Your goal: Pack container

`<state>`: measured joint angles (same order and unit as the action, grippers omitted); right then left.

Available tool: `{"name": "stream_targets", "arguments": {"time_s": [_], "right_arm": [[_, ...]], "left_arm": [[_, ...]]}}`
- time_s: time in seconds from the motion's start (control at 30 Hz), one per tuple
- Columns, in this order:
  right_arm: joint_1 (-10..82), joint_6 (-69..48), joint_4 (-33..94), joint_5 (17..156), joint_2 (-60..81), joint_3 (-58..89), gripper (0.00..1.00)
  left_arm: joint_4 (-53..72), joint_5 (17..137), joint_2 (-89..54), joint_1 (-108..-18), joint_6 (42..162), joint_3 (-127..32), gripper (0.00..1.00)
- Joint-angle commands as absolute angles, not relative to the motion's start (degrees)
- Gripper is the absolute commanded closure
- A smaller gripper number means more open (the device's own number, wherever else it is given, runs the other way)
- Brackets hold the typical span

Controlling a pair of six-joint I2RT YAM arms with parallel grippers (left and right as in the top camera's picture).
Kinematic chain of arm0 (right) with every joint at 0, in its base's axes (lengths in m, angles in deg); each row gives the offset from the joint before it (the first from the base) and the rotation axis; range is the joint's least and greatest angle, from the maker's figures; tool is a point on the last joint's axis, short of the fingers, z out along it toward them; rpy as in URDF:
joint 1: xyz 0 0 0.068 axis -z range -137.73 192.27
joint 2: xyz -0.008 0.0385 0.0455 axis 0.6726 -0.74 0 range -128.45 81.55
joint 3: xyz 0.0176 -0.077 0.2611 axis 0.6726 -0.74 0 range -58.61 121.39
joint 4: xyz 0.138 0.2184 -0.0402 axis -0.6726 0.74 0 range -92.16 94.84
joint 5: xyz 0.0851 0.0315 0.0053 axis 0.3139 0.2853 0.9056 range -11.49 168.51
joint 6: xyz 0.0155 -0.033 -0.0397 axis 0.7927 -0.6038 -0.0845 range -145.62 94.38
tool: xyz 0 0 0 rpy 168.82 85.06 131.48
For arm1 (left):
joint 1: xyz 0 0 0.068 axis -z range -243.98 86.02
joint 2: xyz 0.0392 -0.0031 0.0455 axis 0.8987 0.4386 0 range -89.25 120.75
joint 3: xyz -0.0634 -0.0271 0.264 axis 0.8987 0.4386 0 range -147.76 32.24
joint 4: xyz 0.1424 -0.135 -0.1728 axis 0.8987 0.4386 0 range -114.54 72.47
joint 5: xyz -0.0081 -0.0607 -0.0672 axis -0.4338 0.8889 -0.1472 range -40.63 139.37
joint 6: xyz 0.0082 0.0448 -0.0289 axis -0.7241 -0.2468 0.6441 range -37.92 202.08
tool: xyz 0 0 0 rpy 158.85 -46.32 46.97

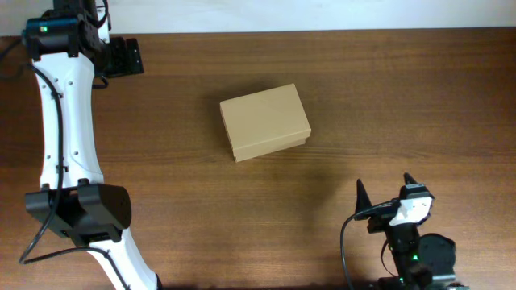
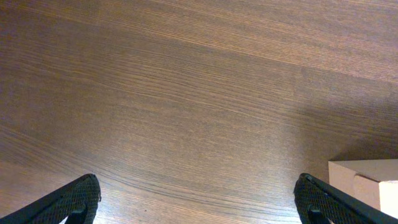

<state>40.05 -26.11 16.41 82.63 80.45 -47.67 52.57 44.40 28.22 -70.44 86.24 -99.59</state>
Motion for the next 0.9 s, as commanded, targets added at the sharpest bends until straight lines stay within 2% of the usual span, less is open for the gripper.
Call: {"name": "stream_targets", "arguments": {"time_s": [0.0, 0.87], "right_arm": [[40.49, -26.46, 15.41, 82.78, 81.32, -49.61, 0.01], [40.47, -26.46, 14.77, 82.78, 81.36, -53.42, 0.01]], "left_arm": [[52.61, 43.94, 27.98, -70.53, 86.35, -99.70, 0.00], [52.63, 43.94, 27.98, -70.53, 86.35, -99.70, 0.00]]}}
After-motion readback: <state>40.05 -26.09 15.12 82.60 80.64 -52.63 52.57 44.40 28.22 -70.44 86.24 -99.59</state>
